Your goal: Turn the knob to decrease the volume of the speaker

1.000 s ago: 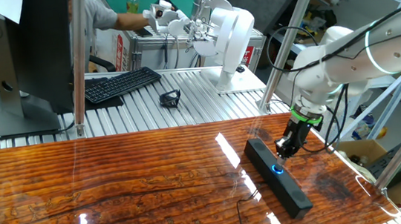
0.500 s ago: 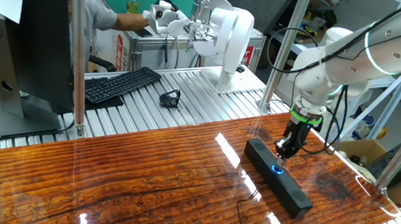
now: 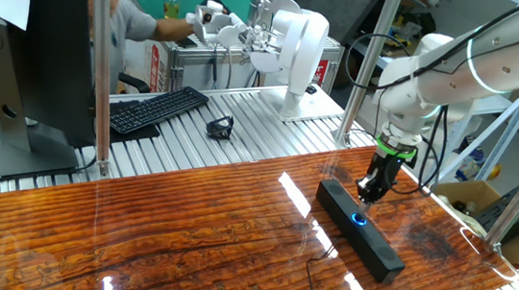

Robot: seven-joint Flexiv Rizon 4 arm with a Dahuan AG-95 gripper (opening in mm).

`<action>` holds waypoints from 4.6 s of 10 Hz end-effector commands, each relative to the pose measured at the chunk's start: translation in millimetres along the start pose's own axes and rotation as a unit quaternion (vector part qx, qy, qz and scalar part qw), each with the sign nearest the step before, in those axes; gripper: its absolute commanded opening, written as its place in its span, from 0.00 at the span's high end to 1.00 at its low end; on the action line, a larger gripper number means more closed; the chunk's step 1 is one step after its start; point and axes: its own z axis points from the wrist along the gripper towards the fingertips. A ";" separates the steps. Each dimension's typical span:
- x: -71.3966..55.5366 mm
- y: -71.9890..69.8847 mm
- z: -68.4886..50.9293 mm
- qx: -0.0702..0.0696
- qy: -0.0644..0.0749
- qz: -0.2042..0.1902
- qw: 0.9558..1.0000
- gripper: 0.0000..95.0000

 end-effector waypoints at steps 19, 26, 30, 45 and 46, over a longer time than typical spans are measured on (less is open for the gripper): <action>25.1 7.8 4.9 -0.032 0.049 0.054 0.997 1.00; 26.2 7.9 6.1 -0.034 0.026 0.063 0.997 1.00; 26.1 8.0 8.2 -0.038 0.010 0.069 0.997 1.00; 19.6 8.3 6.2 -0.035 0.012 0.171 0.985 1.00; 19.6 8.3 7.1 -0.036 0.012 0.195 0.980 1.00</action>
